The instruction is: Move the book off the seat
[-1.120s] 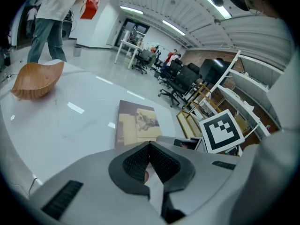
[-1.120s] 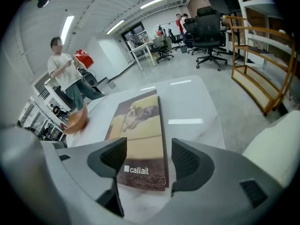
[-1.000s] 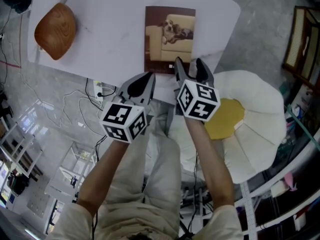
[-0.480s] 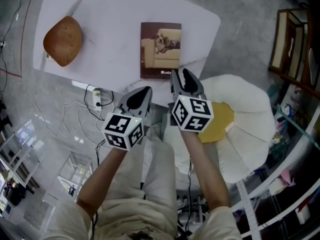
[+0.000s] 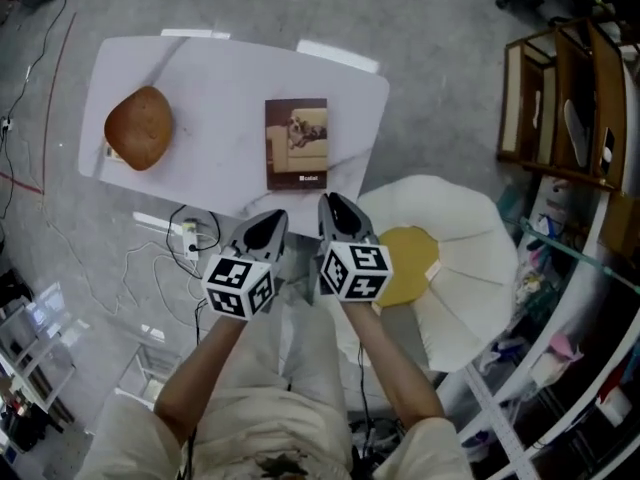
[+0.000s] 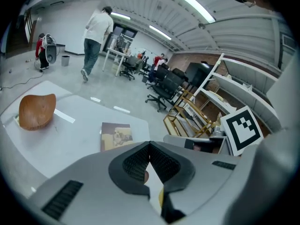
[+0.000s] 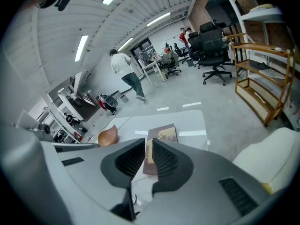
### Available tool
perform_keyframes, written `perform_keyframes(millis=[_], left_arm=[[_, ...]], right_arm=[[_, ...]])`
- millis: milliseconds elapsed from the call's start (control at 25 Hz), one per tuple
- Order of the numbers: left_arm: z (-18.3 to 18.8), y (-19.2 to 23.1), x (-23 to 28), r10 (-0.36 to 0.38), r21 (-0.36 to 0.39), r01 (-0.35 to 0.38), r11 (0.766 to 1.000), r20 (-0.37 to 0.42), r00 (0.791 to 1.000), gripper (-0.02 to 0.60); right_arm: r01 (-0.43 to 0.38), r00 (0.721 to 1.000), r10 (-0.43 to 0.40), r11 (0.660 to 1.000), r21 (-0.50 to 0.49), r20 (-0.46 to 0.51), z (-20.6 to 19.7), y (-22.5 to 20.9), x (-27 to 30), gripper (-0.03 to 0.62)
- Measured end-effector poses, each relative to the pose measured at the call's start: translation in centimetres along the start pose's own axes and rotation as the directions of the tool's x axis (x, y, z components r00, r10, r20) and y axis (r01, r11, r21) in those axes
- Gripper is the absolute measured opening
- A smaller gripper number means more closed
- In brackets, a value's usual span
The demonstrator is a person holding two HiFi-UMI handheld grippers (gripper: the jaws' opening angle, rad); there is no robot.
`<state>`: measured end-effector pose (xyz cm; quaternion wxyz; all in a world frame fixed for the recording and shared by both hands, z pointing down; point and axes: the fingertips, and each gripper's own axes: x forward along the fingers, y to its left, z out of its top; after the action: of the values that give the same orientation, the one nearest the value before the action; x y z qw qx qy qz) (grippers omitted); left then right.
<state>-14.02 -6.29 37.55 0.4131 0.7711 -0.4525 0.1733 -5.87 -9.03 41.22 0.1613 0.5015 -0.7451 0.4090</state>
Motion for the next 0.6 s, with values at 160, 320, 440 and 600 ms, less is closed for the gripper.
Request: perform_keyframes(millis=[160, 320, 440, 600], left_arm=[[2.5, -2.1, -1.6, -0.004, 0.020, 0.004, 1.000, 0.021, 1.000, 0.009], [4.3, -4.5, -3.8, -0.017, 0.037, 0.015, 0.999, 0.035, 0.999, 0.009], [5.1, -6.3, -5.4, -0.023, 0.049, 0.021, 0.999, 0.036, 0.999, 0.009], [6.0, -8.5, -7.2, -0.020, 0.063, 0.017, 0.998, 0.038, 0.999, 0.009]], right_arm=[[-0.010, 1.000, 0.010, 1.000, -0.019, 0.014, 1.7, 1.2, -3.3, 0.046], [-0.017, 0.999, 0.018, 1.000, -0.010, 0.038, 3.3, 2.6, -7.0, 0.041], [-0.029, 0.997, 0.030, 0.999, -0.021, 0.067, 4.8, 3.9, -9.7, 0.040], [-0.059, 0.993, 0.063, 0.997, -0.048, 0.098, 6.1, 5.5, -12.9, 0.038]])
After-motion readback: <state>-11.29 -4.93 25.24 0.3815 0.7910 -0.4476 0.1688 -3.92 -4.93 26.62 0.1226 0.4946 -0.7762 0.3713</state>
